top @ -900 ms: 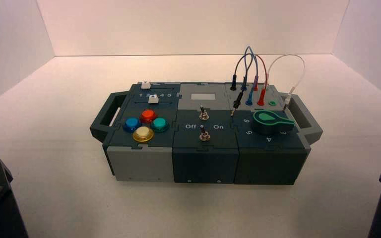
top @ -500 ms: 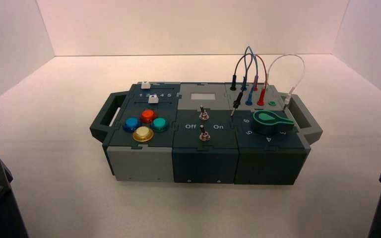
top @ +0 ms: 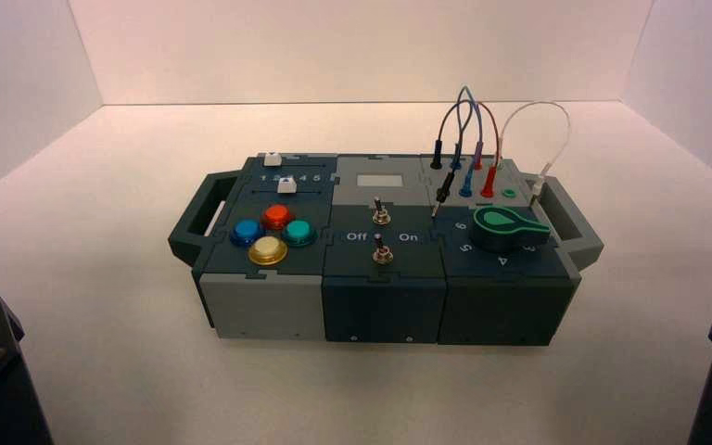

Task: Flip the bottom switch on with the right gripper.

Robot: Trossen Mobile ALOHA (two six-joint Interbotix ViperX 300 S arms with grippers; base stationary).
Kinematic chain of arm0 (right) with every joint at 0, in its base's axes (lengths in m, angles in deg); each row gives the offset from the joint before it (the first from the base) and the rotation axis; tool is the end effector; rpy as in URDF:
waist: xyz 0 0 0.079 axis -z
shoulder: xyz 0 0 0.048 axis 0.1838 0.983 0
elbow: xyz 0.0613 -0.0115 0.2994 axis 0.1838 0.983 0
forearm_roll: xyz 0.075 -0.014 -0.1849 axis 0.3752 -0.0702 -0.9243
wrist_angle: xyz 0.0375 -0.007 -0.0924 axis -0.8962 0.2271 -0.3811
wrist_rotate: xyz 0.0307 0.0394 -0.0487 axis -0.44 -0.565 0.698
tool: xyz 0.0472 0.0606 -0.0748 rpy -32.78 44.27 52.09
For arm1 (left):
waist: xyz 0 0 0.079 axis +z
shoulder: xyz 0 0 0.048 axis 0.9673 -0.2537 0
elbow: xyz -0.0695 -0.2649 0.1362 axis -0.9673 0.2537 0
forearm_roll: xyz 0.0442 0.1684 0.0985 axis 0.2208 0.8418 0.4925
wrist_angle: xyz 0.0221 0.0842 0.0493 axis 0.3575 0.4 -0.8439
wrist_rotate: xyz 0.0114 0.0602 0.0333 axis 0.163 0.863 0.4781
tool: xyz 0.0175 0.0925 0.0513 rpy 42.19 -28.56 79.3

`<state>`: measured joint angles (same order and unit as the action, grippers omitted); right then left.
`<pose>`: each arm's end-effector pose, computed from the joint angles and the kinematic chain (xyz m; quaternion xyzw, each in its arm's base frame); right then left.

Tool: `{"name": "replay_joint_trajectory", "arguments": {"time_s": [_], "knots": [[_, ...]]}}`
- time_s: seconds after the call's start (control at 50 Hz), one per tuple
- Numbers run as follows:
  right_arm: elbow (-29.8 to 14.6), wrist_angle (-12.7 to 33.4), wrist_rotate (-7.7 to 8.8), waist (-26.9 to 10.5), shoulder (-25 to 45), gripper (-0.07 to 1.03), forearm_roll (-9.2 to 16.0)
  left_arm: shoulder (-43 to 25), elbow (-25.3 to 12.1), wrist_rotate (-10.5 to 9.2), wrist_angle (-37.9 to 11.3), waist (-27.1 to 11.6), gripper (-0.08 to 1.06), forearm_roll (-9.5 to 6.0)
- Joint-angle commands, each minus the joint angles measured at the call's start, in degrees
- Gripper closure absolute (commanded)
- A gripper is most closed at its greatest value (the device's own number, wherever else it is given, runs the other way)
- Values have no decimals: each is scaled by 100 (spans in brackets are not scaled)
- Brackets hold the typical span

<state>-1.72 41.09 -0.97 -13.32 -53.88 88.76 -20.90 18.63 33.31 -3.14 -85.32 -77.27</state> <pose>0.2602 0.0125 0.2505 0.0186 0.1176 0.0216 0.9926 0.2536 -0.0453 0.2487 0.0141 0.1453 -0.0881 0.9854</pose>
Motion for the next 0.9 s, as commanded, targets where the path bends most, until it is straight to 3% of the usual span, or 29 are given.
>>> {"name": "replay_joint_trajectory", "arguments": {"time_s": [0.02,0.18,0.3,0.52,0.62,0.72,0.9], "knots": [[-229,360,-26,-35,-44,99,62,-35,-220,9,-246,-369,101,-18],[-387,984,-26,-193,-44,99,466,-132,-431,-35,-738,-765,101,-97],[-501,1415,-26,-299,-35,99,580,-246,-659,-44,-1248,-870,101,-114],[-782,2197,18,-422,35,99,589,-422,-870,-44,-1846,-870,101,-123],[-888,2619,44,-475,79,99,589,-483,-853,-62,-1942,-879,101,-246],[-1055,3357,62,-492,62,99,598,-519,-844,-62,-2215,-993,101,-431],[-1055,3604,62,-501,-114,99,624,-519,-782,-62,-2276,-1099,101,-448]]}}
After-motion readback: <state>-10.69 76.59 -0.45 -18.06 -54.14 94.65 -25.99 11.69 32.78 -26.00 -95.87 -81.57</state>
